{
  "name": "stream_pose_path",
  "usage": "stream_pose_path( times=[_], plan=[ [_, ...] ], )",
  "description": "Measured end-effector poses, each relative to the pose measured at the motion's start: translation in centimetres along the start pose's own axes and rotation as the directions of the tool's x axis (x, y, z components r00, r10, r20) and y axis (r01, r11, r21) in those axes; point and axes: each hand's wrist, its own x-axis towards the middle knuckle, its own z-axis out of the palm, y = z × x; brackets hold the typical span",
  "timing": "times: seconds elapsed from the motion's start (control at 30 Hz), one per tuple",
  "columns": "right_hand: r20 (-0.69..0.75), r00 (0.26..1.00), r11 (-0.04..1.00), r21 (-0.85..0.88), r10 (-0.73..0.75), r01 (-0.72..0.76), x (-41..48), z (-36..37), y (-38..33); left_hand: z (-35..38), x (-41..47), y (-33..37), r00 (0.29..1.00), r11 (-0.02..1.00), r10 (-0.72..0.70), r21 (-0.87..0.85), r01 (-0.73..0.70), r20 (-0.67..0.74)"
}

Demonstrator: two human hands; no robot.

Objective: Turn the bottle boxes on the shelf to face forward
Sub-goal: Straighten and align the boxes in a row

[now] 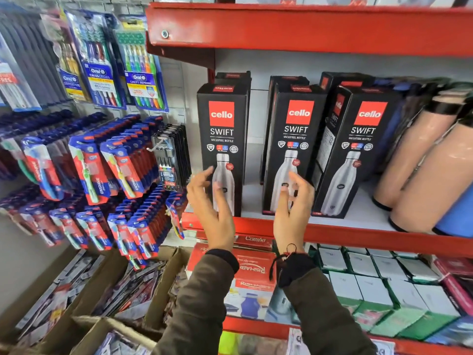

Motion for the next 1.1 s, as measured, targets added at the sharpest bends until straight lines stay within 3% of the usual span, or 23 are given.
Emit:
stream_pose_path(
  times=[0.1, 0.2, 0.37, 0.5, 0.57, 1.1],
  plan=[
    [-0.022, 0.996, 0.996, -0.028, 0.085, -0.086, 1.2, -1.1, 1.1, 2.2, -1.4, 1.2, 0.992, 0.996, 0.066, -0.072, -0.059, 0.11],
    [0.079, 0.978, 0.981, -0.006, 0.192, -0.192, 2.2, -1.9, 2.4, 4.5, -2.7, 1.8, 0.95, 0.995, 0.007, -0.099, 0.025, 0.311],
    [0.249, 0.916, 0.946, -0.012, 0.316, -0.323, 3.9, -2.5, 4.3, 7.7, -3.2, 2.3, 0.846, 0.956, -0.259, -0.002, 0.294, 0.467],
    [0.263, 0.91, 0.946, -0.037, 0.321, -0.323, 4.5, -2.9, 4.9, 9.1, -2.4, 1.3, 0.68, 0.831, -0.53, 0.148, 0.537, 0.506],
    [0.271, 0.91, 0.948, -0.046, 0.315, -0.314, 4.6, -3.3, 4.9, 9.2, -2.3, 1.0, 0.649, 0.801, -0.57, 0.168, 0.574, 0.504],
    [0.306, 0.901, 0.949, -0.027, 0.308, -0.315, 2.4, -5.8, 3.8, 5.6, -3.8, 1.2, 0.714, 0.841, -0.54, 0.241, 0.485, 0.447]
  ],
)
